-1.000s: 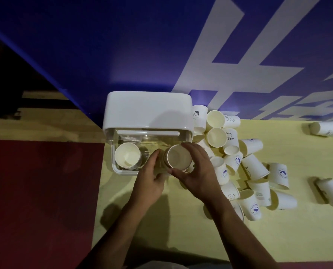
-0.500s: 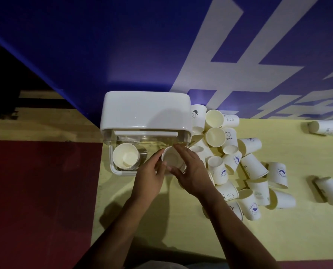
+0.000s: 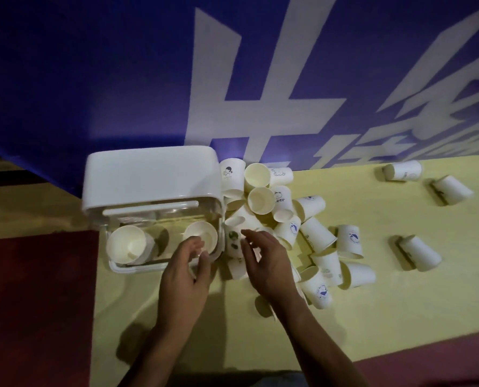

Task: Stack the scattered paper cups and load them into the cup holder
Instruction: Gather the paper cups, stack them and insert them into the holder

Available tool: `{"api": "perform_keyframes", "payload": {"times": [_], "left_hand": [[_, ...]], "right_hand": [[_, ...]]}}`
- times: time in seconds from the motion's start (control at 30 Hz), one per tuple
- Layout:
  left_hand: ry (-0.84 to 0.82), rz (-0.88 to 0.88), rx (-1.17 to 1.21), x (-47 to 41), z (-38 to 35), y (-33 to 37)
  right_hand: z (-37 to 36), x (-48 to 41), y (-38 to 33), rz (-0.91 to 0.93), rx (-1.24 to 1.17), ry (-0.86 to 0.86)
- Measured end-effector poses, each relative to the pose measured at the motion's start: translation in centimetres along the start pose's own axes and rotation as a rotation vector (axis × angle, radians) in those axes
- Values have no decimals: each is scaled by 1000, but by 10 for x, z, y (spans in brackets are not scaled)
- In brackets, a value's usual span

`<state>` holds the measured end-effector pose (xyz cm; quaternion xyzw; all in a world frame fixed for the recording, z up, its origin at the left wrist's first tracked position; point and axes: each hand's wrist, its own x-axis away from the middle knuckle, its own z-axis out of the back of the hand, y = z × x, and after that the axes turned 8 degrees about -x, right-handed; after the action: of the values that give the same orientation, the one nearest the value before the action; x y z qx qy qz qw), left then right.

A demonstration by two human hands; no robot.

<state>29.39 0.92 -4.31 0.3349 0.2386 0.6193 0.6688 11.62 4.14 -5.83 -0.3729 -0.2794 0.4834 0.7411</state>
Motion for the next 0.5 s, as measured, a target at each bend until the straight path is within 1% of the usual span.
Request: {"api": "perform_keyframes", "payload": {"times": [0.1, 0.23, 0.4, 0.5], "left_hand": [[-59, -122, -17, 5, -27, 21], [-223, -147, 12, 1, -71, 64], [-314, -285, -49, -4, -134, 121], [-351, -353, -129, -6, -178, 151]], "right_hand": [[34, 11, 26, -94, -20, 87], [90, 21, 59, -173, -50, 170], [156, 27, 106, -231, -23, 250], [190, 30, 134, -257, 3, 262]]}}
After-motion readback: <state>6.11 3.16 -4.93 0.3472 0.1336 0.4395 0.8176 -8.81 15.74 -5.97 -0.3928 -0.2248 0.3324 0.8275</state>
